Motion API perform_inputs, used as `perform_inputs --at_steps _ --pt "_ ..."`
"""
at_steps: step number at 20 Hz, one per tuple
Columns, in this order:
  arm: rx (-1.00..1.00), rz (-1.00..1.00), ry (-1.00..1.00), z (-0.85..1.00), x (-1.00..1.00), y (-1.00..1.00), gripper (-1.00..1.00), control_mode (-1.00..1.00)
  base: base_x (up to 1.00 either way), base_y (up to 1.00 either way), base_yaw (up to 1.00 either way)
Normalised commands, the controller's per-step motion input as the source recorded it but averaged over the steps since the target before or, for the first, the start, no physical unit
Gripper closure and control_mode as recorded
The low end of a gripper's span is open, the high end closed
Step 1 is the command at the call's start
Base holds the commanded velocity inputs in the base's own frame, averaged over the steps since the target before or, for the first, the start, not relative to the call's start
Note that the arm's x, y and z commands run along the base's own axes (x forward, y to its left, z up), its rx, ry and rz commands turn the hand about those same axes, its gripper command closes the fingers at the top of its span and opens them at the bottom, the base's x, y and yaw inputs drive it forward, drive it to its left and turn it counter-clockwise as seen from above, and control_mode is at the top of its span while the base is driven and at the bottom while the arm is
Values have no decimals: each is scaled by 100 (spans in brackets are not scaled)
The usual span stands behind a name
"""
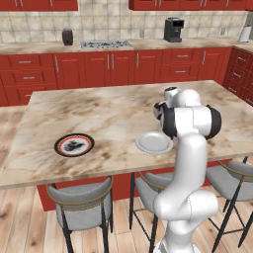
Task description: Pick the chicken drumstick and sweet potato from their plates and place them in the bowl. Then put the bowl in the fridge.
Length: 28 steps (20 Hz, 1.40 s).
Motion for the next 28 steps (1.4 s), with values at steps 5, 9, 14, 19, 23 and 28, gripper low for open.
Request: perform_inputs --at_steps 5,9,14,19,23,28 --pt "-18 0 -18 5 -15 22 100 -100 0 0 0" --pt "-13 0 -28 19 -17 22 100 -100 0 0 0" --pt "-14 0 -21 11 -16 27 100 -100 0 0 0" --pt "-18 0 -5 25 -8 30 100 -100 0 0 0" --pt "-20 0 1 45 -4 29 100 -100 0 0 0" --pt "-16 0 4 31 -20 33 100 -100 0 0 0"
